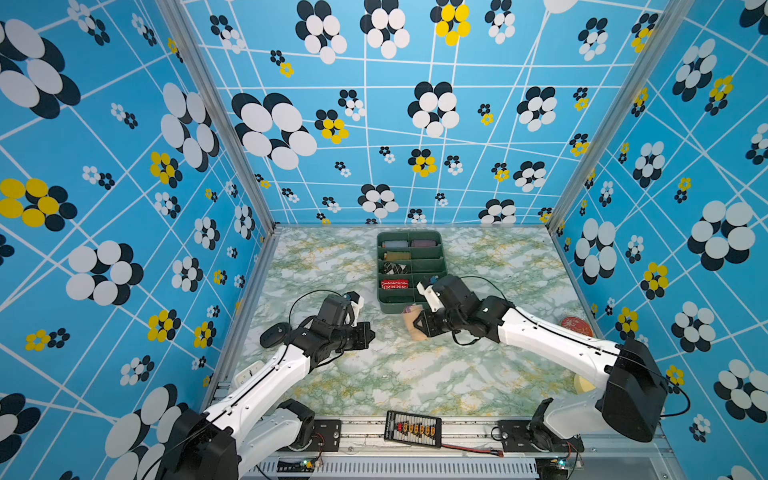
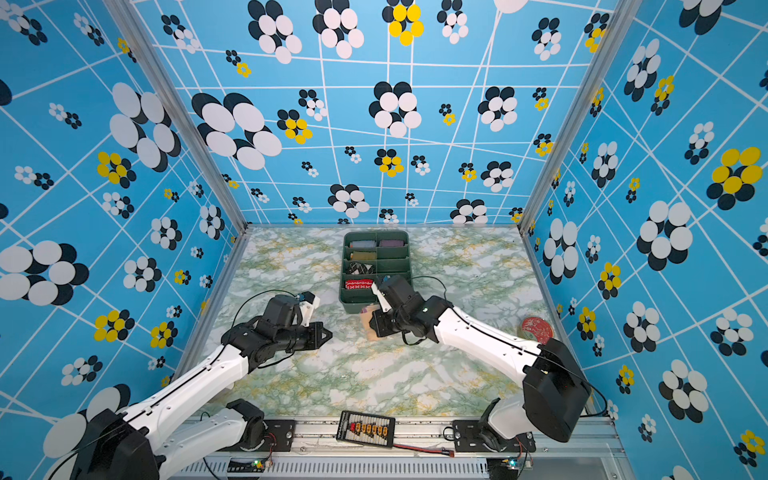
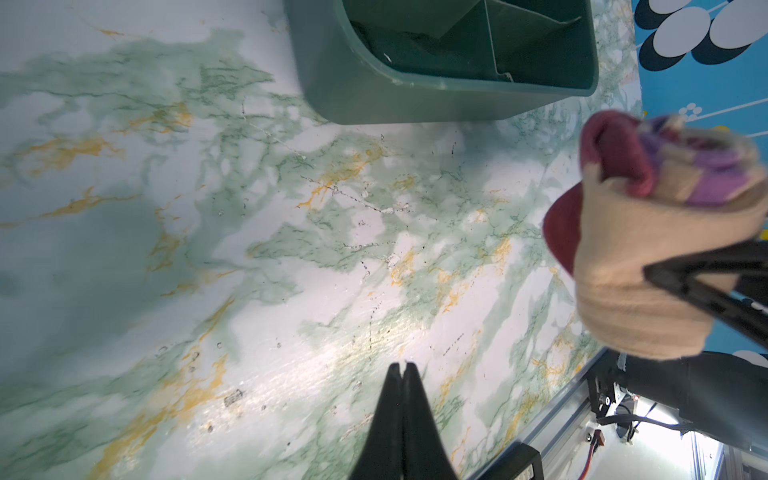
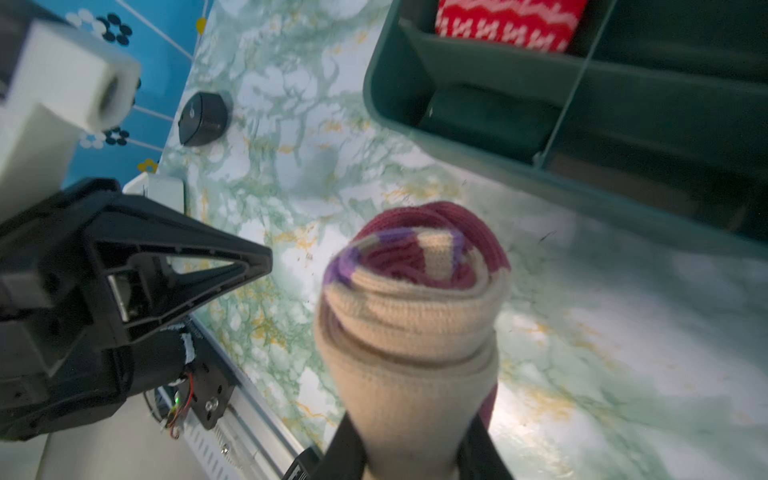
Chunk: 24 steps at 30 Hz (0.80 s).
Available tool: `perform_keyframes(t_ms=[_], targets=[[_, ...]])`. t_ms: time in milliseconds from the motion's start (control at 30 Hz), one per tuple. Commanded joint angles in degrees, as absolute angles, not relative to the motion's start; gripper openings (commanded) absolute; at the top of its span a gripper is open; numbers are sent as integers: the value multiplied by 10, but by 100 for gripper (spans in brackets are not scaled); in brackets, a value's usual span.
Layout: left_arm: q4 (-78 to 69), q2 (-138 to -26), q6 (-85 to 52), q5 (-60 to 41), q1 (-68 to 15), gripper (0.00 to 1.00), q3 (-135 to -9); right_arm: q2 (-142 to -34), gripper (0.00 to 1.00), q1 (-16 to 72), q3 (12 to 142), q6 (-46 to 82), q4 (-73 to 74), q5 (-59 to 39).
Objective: Roll the socks
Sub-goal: 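Carry the sock toward the green tray with the right gripper while the left arm follows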
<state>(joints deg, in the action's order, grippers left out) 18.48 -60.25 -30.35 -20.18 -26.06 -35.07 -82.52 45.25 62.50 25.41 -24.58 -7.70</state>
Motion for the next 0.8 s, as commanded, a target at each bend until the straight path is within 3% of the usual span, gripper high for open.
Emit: perform_keyframes(t_ms=[0, 200, 467, 767], targets=[[150, -617, -289, -172, -269, 4, -400, -820, 0, 420, 659, 201, -296, -55], [167, -704, -251, -102, -308, 5, -495, -818, 0, 346, 704, 170, -312, -62], [205, -848, -231, -38, -293, 6, -603, -824, 0, 277, 752, 145, -326, -92], [260, -911, -215, 20, -282, 25, -667, -807, 0, 246, 724, 145, -303, -124]])
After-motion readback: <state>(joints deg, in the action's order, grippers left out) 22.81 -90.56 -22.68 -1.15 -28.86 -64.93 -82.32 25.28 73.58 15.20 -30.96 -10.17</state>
